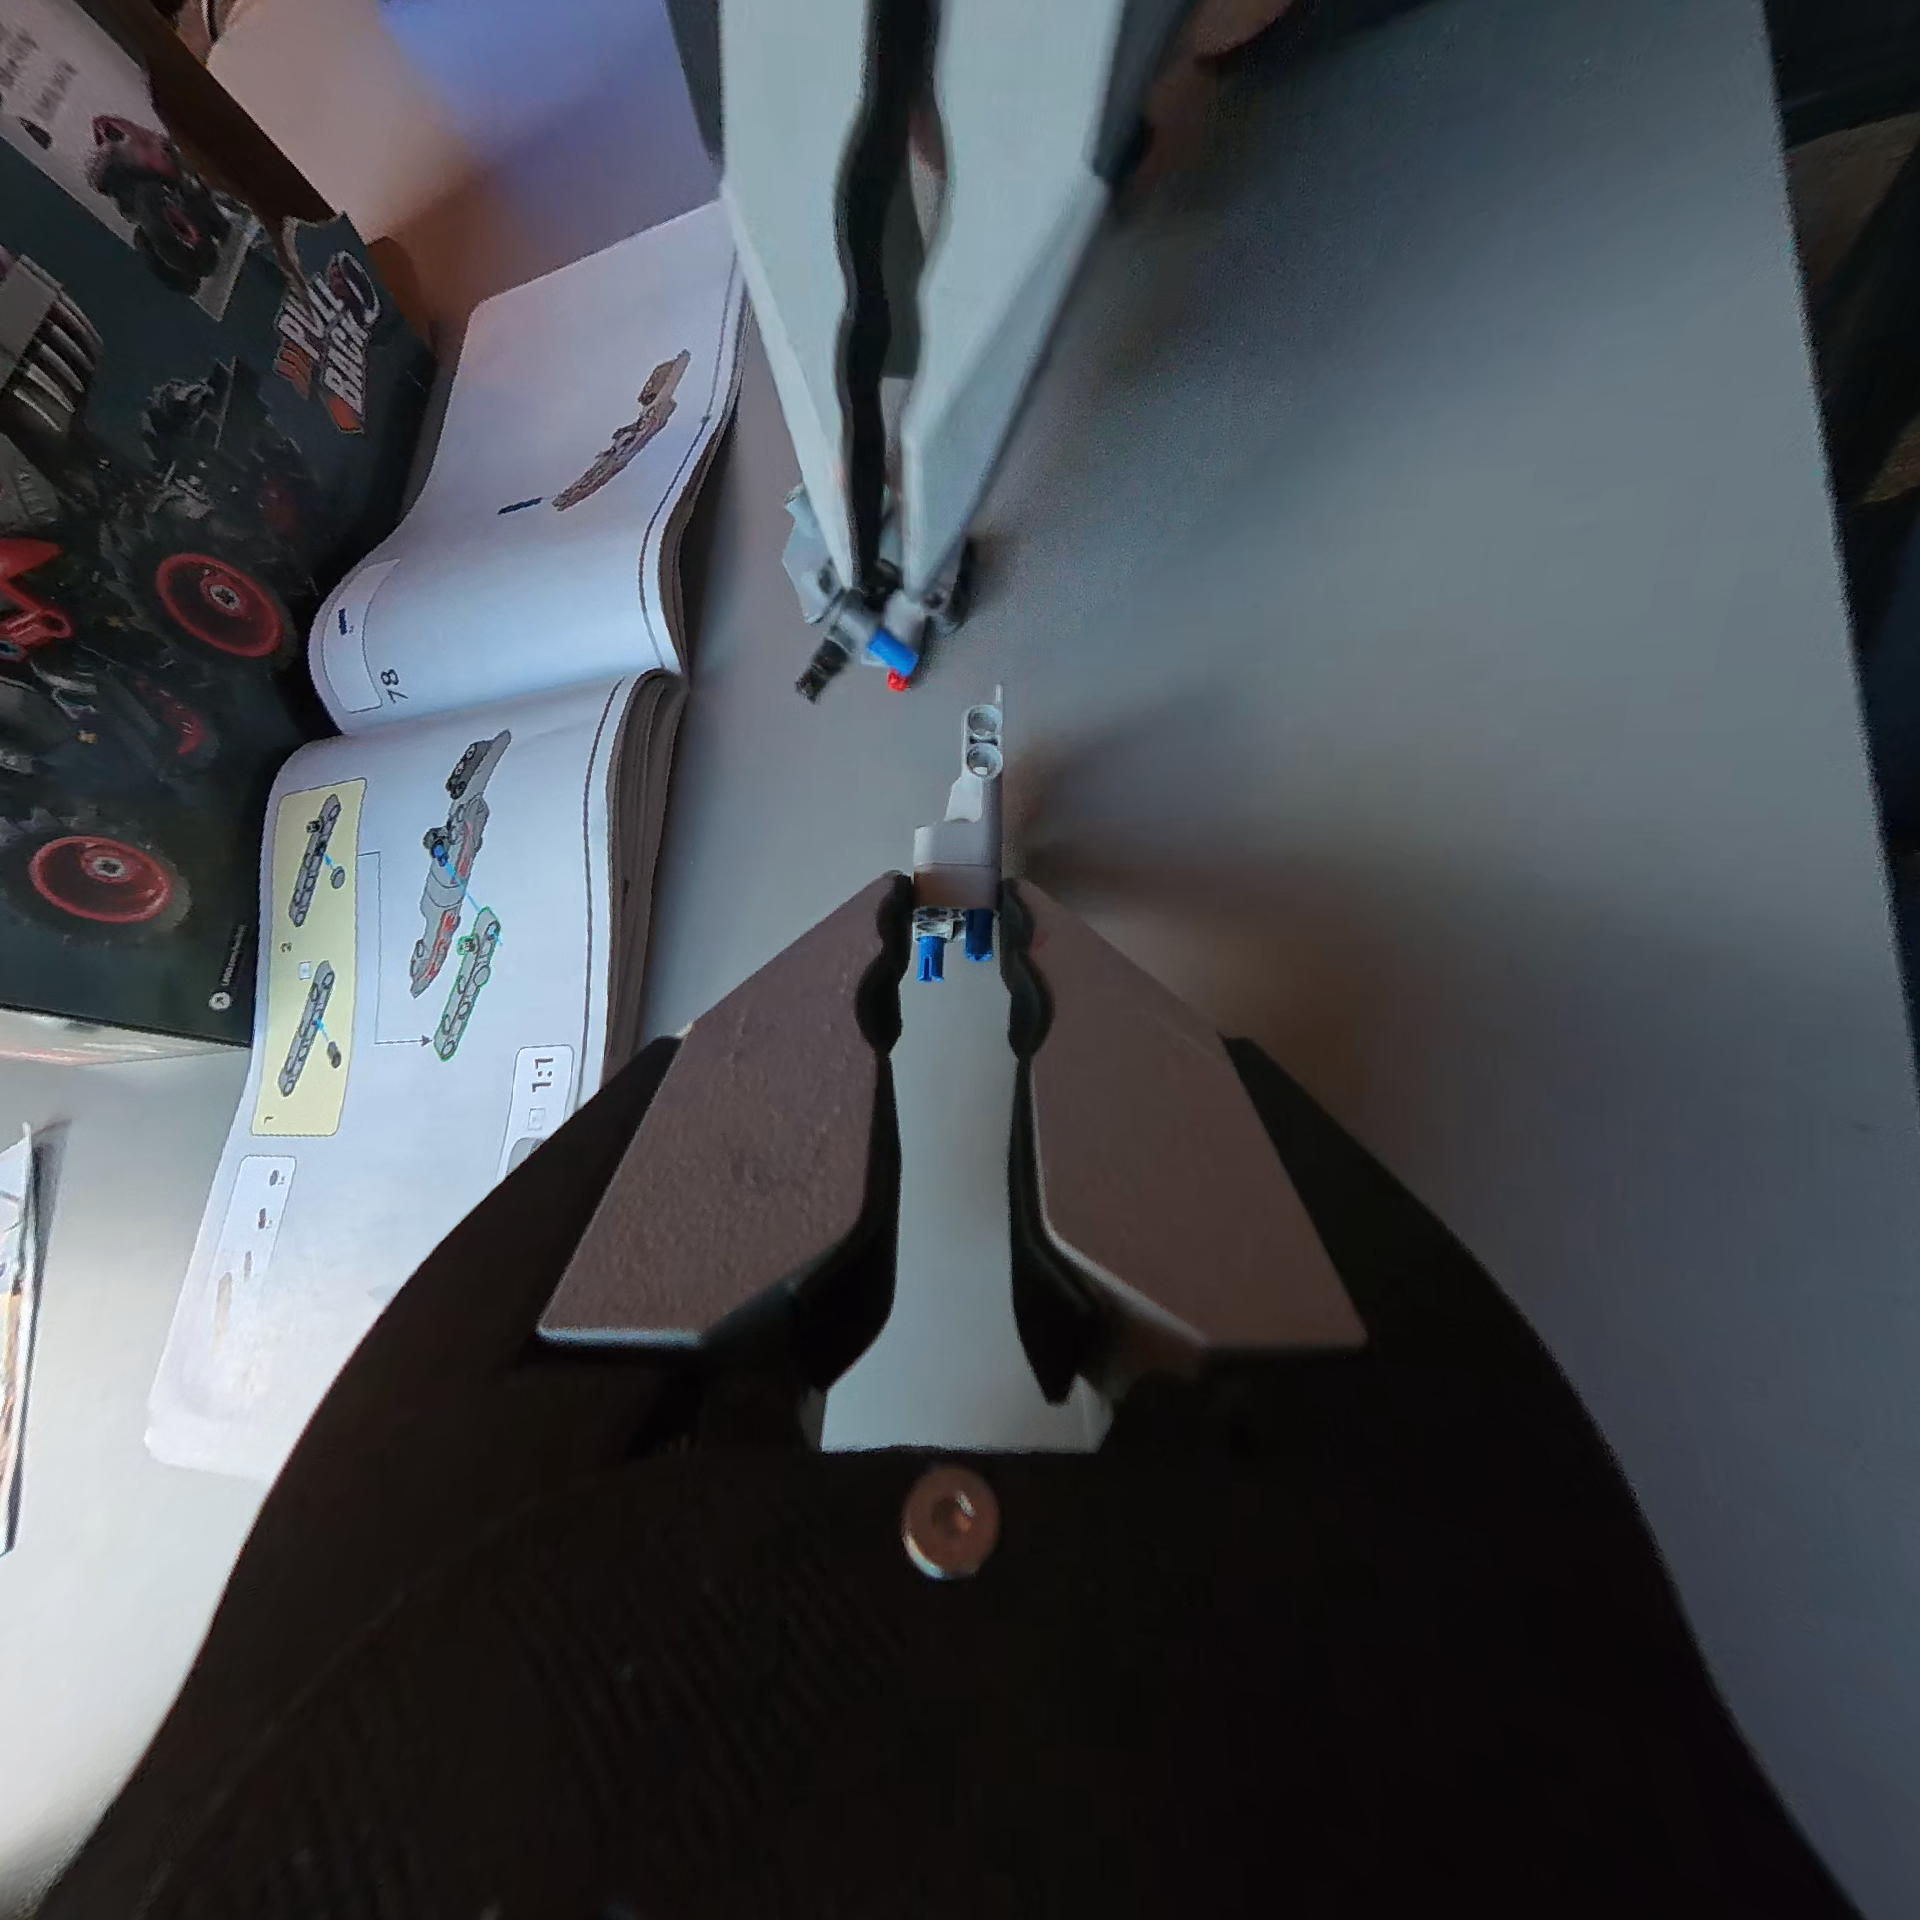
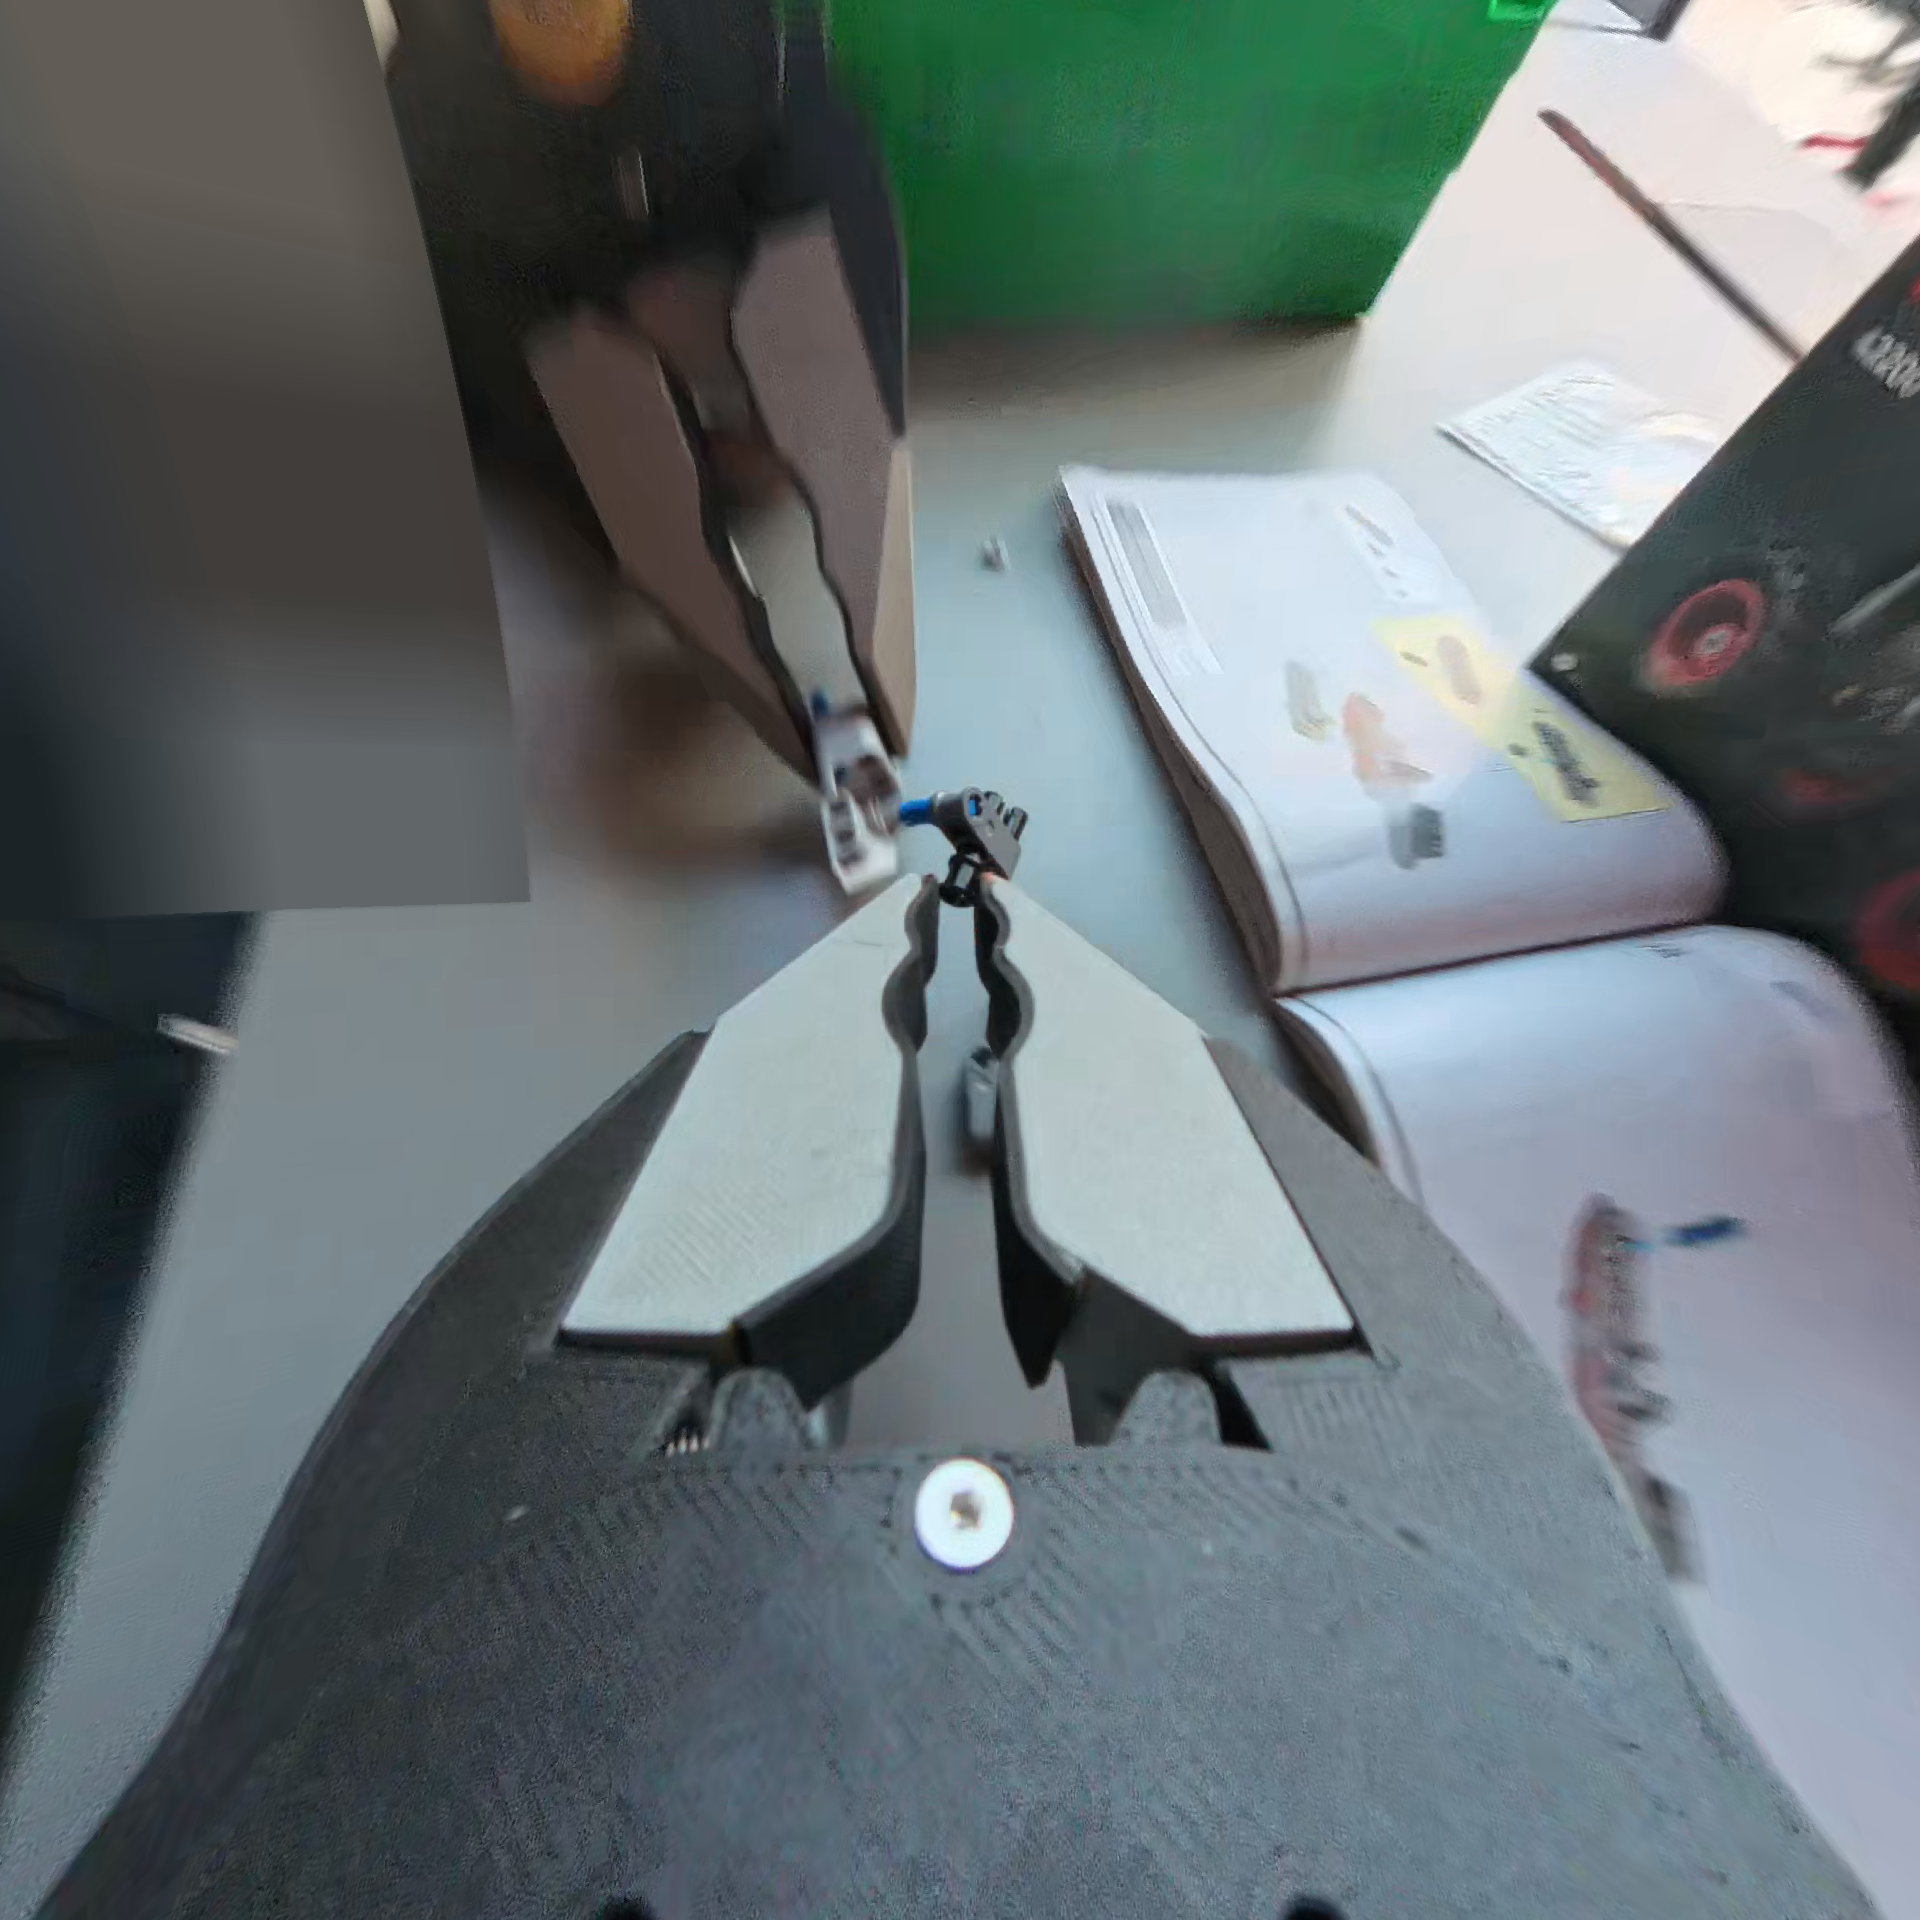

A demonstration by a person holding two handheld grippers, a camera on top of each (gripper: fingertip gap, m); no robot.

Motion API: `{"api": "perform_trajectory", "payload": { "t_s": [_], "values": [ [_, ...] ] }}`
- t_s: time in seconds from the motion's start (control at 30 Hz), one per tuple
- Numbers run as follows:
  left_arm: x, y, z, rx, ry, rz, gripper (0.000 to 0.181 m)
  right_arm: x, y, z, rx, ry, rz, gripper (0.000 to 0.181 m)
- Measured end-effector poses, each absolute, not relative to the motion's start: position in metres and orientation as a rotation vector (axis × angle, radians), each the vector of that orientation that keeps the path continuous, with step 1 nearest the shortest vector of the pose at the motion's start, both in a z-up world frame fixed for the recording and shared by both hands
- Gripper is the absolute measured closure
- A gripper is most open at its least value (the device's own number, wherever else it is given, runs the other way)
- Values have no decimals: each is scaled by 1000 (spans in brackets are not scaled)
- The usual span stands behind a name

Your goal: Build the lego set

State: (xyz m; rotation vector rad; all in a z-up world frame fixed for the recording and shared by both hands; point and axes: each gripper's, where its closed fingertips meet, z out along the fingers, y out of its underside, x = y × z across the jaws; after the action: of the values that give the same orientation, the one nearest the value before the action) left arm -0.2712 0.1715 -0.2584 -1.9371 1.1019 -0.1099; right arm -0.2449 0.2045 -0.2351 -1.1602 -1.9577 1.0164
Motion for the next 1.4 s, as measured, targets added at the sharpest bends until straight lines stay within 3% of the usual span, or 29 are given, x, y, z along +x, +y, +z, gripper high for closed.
{"api": "perform_trajectory", "payload": {
  "t_s": [0.03,0.17,0.43,1.07,1.4],
  "values": [
    [-268,170,-256,-1926,1105,-144,168,-243,202,-223,-1220,-1913,1218,178],
    [-257,166,-242,-1886,1045,-312,168,-237,209,-189,-1428,-1676,1879,179],
    [-247,160,-212,-1672,1067,-310,168,-240,210,-183,-1571,-1504,2263,178],
    [-243,158,-217,-1608,1152,-216,168,-239,190,-197,-1535,-1710,2080,178],
    [-246,163,-265,-1644,1414,202,168,-234,214,-188,-1525,-1626,2016,178]
  ]
}}
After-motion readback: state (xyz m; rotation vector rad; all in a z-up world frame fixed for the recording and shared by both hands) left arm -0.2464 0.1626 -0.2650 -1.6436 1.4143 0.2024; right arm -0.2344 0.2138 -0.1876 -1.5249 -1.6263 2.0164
